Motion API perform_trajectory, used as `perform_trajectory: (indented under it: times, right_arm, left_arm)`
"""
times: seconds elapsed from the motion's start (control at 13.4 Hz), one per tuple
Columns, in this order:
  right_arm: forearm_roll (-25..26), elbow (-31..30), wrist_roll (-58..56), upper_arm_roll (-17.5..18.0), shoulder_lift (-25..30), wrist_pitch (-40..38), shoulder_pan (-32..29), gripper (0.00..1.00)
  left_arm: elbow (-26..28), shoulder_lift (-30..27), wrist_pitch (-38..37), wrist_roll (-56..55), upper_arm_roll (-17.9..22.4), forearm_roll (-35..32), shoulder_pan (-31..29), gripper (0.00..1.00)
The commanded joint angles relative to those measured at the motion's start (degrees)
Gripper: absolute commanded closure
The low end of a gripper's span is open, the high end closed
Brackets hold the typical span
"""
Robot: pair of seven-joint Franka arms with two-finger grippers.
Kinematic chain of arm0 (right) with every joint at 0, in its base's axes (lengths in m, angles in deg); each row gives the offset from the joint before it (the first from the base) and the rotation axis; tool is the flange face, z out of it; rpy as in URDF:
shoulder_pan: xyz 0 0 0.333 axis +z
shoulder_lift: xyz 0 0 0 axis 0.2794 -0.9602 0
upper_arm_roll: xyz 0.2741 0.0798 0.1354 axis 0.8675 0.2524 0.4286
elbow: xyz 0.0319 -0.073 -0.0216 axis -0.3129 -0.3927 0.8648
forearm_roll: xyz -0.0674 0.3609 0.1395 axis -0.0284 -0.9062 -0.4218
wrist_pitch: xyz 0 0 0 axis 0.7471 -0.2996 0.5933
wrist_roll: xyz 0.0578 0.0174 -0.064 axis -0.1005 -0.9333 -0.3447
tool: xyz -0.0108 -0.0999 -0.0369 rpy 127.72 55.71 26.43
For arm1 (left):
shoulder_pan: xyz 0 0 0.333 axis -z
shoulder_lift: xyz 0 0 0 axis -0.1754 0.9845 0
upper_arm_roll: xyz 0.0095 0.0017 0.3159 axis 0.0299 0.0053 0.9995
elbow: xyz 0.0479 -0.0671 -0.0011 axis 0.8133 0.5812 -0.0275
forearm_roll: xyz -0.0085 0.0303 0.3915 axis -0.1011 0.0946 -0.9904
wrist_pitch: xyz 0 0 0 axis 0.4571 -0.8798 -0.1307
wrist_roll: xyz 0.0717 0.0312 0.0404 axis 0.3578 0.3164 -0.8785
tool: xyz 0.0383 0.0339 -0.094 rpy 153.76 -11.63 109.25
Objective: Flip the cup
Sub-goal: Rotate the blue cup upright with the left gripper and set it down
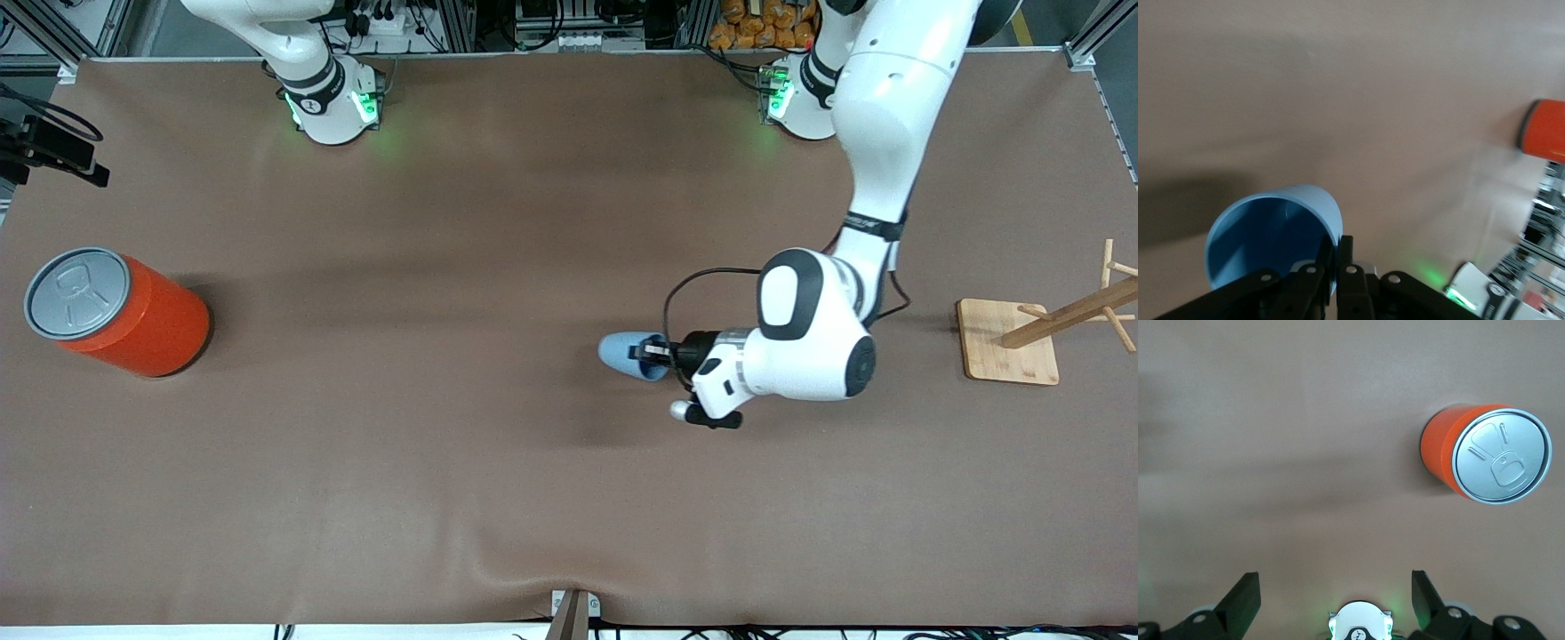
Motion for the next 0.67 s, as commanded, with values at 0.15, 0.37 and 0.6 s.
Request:
perform_trajectory:
  times: [0.15,0.37,0.6]
  right_arm:
    - [0.5,0.7,0.0,0.2,-0.3,-0.8,0.2,0.00]
    - [0.5,0.8,0.0,0.2,-0.3,-0.8,0.3,0.00]
    - [0.5,0.7,0.0,0.2,-0.3,-0.8,0.3,0.00]
  left_arm:
    - [5.3,-7.4,0.3,-2.1,0.4,-18.2,-4.5,1.00]
    - [12.1,-11.5,2.7,-2.6,0.9,-26.5,-8.0,1.00]
    - [28.1,-19.8,17.8,-2.5,0.9,-37.4,-8.7,1.00]
